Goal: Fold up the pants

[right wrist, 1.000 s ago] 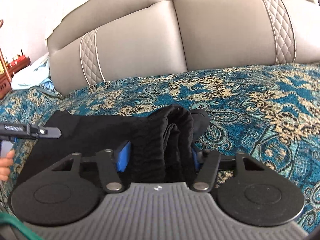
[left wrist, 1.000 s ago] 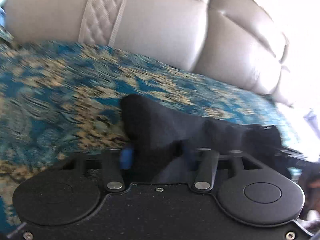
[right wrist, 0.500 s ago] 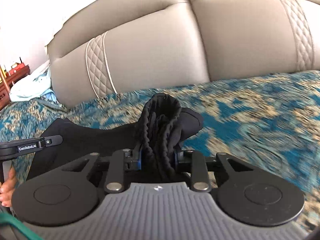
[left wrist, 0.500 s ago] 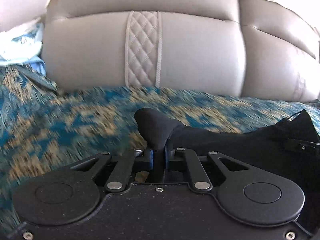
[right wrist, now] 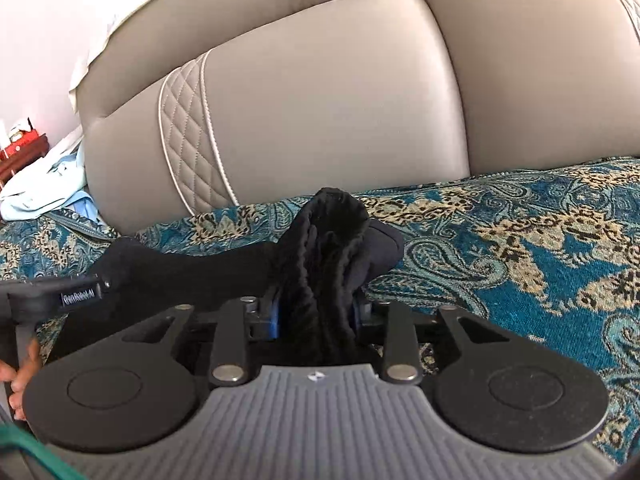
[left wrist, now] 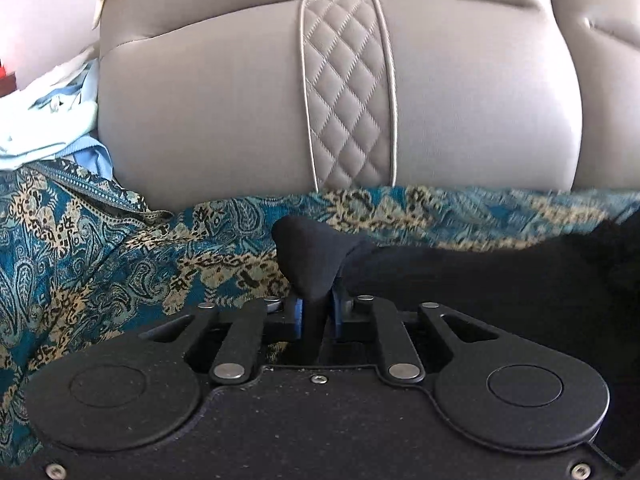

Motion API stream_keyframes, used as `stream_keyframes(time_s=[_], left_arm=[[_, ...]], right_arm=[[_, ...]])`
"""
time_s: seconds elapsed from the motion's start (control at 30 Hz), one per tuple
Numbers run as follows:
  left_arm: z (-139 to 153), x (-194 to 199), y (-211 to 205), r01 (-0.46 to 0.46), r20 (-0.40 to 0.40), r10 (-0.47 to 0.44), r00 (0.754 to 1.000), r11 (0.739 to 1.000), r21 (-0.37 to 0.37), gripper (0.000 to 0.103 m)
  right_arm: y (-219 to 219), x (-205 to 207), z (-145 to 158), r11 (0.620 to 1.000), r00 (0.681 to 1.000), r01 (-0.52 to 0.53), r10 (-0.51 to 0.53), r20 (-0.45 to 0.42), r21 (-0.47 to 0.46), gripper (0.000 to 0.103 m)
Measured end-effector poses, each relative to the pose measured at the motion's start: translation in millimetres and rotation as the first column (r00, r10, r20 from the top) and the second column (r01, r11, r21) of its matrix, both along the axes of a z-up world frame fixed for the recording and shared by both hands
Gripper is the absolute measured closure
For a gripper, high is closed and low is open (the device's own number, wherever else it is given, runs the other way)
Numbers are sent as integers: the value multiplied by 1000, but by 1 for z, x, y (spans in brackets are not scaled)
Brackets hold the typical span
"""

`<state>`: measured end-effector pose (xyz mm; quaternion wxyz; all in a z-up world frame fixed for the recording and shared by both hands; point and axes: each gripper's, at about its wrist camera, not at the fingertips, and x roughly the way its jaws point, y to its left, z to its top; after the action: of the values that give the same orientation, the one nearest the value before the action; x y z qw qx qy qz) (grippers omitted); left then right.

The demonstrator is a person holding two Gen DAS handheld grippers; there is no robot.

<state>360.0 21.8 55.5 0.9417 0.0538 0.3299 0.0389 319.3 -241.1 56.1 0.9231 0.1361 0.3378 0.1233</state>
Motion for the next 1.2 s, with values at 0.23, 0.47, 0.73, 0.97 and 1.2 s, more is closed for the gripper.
stream_keyframes(time_s=[0.23, 0.47, 0.73, 0.97, 1.2], left_arm=[[-5, -8, -8, -8, 12, 7, 1000, 996, 89, 64], [3, -40, 6, -12, -37, 12, 999, 1000, 11, 28], [8, -113, 2, 27, -23, -27, 999, 1000, 2, 14], [9, -172, -8, 19, -3, -19, 1000, 1000, 9, 10], [13, -214, -8, -14, 27, 15, 1000, 999, -42, 5]], right_arm=[[1, -5, -4, 999, 999, 44, -44, 7, -28, 29], [-1, -33, 10, 991, 992, 100, -93, 81, -86, 11], [14, -91, 26, 975, 981, 115, -83, 173, -188, 0], [36, -153, 18, 961, 974, 148, -101, 203, -232, 0], [50, -199, 4, 951, 976, 147, -95, 194, -272, 0]])
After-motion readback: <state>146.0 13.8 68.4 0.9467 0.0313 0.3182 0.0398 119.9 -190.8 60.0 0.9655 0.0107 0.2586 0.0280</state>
